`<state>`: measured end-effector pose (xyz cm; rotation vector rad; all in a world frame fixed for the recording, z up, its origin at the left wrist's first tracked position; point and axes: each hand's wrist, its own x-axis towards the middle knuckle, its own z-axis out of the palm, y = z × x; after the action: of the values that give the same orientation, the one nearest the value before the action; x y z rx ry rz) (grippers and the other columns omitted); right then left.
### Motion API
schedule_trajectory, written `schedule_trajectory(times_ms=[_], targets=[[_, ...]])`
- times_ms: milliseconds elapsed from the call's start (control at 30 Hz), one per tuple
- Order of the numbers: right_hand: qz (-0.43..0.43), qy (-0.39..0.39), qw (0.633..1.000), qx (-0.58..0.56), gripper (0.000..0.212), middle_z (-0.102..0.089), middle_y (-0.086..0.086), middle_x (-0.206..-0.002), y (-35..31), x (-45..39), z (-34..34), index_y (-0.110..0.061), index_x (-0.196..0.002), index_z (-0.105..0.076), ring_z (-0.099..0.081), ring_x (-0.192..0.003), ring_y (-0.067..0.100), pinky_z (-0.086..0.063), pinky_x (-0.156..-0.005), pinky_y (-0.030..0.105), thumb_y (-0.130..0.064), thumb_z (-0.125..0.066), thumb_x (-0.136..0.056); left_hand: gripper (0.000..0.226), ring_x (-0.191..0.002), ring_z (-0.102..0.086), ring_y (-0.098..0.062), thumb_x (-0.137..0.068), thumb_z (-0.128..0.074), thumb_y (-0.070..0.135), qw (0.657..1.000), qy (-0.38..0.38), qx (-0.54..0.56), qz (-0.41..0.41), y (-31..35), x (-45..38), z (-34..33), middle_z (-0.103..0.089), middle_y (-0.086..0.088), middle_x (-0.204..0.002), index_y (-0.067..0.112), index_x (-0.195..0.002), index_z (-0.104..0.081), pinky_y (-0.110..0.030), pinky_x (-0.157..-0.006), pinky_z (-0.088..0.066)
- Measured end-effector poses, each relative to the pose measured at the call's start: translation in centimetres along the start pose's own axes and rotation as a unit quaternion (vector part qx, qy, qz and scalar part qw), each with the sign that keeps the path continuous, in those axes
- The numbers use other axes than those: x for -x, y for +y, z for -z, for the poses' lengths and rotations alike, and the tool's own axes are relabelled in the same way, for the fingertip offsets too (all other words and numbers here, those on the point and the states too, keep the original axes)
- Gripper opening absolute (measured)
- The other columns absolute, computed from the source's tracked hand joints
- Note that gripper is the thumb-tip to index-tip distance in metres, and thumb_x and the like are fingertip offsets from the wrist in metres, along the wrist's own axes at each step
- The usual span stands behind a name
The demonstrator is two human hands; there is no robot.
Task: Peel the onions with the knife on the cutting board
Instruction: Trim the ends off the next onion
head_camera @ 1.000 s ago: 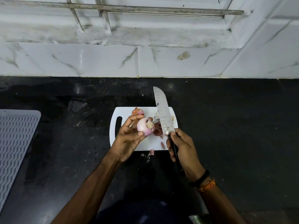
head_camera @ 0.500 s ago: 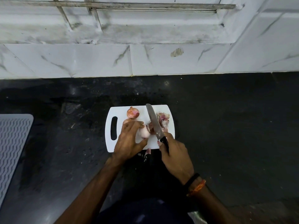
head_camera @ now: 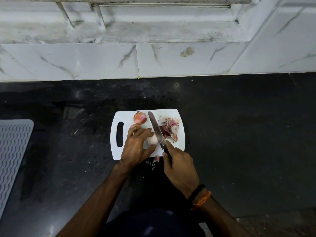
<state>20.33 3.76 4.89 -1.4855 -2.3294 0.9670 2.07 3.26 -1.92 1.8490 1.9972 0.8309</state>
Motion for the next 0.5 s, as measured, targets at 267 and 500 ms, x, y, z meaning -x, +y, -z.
schedule_trajectory(times_ms=[267, 500], targets=[[0.003, -0.011, 0.999, 0.033, 0.046, -0.064, 0.003, -0.104, -0.43, -0.14, -0.13, -0.015, -0.148, -0.041, -0.060, -0.090, 0.015, -0.053, -0.086, 0.039, -0.028, -0.044, -0.104, 0.040, -0.110, -0.064, -0.030, -0.073, -0.075, 0.033, 0.999, -0.018, 0.023, 0.032, 0.20, -0.06, 0.25, -0.073, -0.007, -0.115, 0.009, -0.104, -0.074, -0.030, -0.101, -0.036], [0.003, -0.037, 0.998, 0.052, 0.049, -0.063, 0.005, -0.110, -0.72, -0.28, 0.03, -0.016, -0.153, -0.035, -0.059, -0.095, 0.018, -0.050, -0.090, 0.039, -0.029, -0.039, -0.105, 0.040, -0.106, -0.067, -0.034, -0.071, -0.077, 0.031, 0.999, -0.009, 0.035, 0.026, 0.29, -0.11, 0.42, -0.074, -0.011, -0.111, 0.006, -0.101, -0.074, -0.041, -0.098, -0.045]])
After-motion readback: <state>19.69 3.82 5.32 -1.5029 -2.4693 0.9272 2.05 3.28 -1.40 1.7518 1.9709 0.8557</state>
